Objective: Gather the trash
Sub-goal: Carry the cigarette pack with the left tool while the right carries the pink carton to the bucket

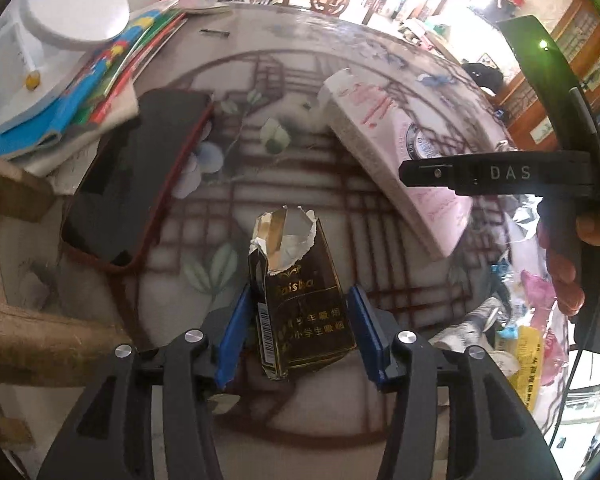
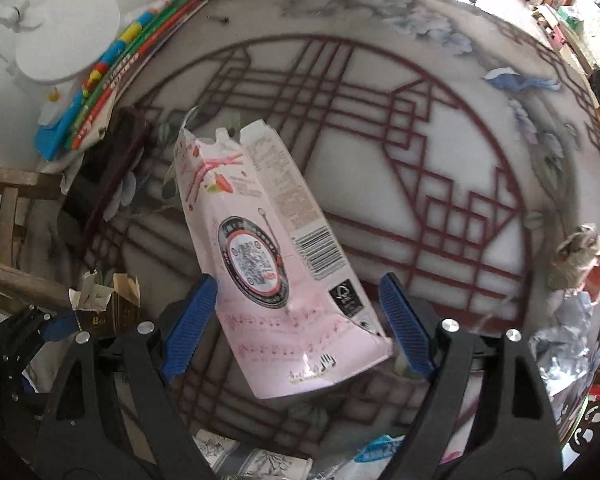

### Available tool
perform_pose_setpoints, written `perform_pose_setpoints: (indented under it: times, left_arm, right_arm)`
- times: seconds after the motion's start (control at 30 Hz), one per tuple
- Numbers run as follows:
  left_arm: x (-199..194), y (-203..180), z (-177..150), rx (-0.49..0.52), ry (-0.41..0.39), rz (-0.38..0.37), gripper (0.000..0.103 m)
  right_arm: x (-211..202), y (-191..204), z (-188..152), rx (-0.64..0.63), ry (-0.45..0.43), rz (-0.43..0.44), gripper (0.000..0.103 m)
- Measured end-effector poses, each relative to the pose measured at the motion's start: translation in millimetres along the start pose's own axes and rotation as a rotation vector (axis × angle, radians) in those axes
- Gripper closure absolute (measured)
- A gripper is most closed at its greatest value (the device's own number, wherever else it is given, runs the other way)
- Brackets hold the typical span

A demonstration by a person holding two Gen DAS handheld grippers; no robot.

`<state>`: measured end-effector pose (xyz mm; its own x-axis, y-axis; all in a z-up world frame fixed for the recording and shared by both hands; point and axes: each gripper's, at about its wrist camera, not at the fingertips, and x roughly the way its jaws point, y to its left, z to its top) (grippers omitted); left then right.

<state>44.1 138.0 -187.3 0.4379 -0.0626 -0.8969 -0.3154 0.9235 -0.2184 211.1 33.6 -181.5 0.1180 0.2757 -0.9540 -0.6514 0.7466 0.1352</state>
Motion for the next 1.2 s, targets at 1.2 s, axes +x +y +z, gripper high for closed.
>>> perform_pose_setpoints:
  times: [1.2]
  left_arm:
    - [-38.6, -36.1, 14.9, 0.082, -0.108, -0.084, 0.062]
  right_arm:
    - [-119.8, -14.6, -104.3, 0.245, -0.306, 0.185, 0.043]
